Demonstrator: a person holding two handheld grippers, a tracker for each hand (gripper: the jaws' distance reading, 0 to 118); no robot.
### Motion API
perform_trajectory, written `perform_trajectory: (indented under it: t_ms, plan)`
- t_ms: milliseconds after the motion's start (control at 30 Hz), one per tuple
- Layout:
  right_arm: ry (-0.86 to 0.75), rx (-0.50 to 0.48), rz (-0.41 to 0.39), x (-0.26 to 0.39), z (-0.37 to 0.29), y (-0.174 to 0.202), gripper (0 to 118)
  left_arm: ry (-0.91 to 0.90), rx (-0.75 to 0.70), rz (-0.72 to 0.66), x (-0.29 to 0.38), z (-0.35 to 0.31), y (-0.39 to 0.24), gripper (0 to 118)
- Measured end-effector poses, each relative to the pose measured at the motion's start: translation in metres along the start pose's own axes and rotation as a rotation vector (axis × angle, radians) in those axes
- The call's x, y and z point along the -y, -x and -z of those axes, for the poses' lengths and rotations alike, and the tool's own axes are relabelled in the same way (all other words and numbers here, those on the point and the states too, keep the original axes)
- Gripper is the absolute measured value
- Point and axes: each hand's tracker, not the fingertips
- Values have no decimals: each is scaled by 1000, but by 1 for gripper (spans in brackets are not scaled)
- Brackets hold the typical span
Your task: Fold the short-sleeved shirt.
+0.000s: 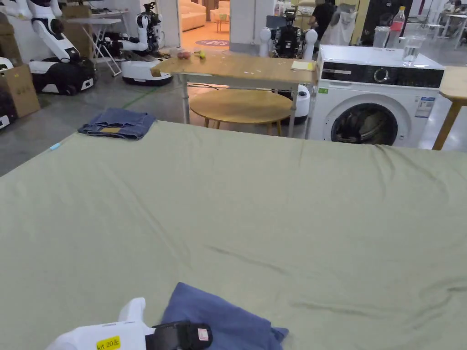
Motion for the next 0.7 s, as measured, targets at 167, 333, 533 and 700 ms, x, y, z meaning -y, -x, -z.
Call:
perform_trajectory:
  t_ms: [167, 333, 533, 700]
  plan:
    - [-26, 32, -16, 0, 0, 13, 4, -61, -155, -23, -75, -87, 72, 42]
    - [-37, 40, -8, 6, 6, 23, 4, -41, -243, -85, -129, -156, 139, 42]
    - [-37, 43, -8, 8, 17, 36, 4, -50, -264, -146, -128, -164, 161, 42]
    - [-21, 47, -20, 7, 23, 41, 4, -51, -281, -83, -121, -167, 149, 56]
